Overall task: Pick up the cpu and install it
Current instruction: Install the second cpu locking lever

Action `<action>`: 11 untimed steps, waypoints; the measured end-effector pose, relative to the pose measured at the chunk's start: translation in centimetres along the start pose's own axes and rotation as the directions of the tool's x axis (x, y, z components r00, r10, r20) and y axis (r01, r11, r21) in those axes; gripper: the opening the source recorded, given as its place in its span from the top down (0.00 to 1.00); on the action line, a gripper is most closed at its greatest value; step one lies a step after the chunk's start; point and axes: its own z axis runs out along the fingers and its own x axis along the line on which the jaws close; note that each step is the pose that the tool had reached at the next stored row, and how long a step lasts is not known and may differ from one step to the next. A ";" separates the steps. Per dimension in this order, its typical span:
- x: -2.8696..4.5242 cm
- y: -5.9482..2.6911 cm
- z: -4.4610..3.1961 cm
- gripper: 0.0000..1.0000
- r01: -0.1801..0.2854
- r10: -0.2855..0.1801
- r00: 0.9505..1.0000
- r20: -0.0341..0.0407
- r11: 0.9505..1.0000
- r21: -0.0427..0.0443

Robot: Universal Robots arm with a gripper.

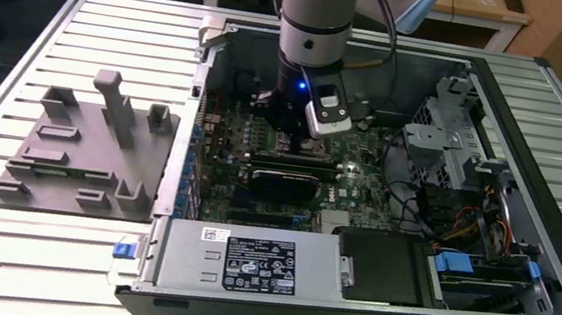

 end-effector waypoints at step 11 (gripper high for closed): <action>0.22 -0.32 0.11 0.89 -0.002 0.001 1.000 -0.017 1.000 -0.026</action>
